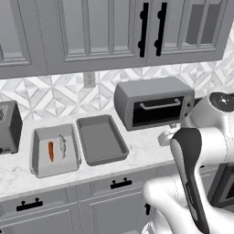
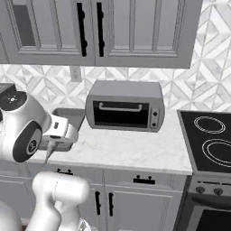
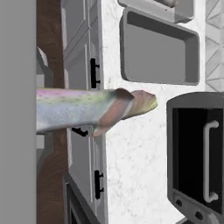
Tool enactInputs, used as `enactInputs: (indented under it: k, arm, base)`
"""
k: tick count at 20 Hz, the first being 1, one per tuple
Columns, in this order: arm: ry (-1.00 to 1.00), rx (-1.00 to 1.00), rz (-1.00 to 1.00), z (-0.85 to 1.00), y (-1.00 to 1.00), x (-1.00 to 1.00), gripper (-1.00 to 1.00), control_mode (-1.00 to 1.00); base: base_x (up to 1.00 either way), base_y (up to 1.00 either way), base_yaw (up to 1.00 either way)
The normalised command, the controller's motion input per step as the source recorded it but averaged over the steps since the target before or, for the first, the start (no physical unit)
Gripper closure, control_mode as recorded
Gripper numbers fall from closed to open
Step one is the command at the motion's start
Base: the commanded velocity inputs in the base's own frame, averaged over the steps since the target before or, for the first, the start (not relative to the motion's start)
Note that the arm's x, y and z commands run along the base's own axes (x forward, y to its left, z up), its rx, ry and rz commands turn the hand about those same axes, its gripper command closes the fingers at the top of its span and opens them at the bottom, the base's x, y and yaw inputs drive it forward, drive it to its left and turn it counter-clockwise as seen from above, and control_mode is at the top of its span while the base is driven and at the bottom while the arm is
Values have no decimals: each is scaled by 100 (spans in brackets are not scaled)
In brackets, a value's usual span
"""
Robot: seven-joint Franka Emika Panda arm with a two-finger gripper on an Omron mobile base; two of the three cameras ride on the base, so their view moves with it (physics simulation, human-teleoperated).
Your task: Place one carrot and one fish in each tupperware on the nearby counter, to pack two identical lunches.
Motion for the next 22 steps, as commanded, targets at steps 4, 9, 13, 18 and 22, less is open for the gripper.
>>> enactInputs:
  k: [4,9,13,18,22]
  arm:
    - [0,0,0,0,0,0,100,100]
    - [0,0,0,0,0,0,100,100]
    - [0,0,0,0,0,0,100,100]
    - [0,0,0,0,0,0,100,100]
    - [0,-1,2,-21,0,30,100,-100]
  base:
    - [7,54,14]
    - [41,80,4]
    - [59,27,11]
    - [56,-5,12]
    - [19,0,4]
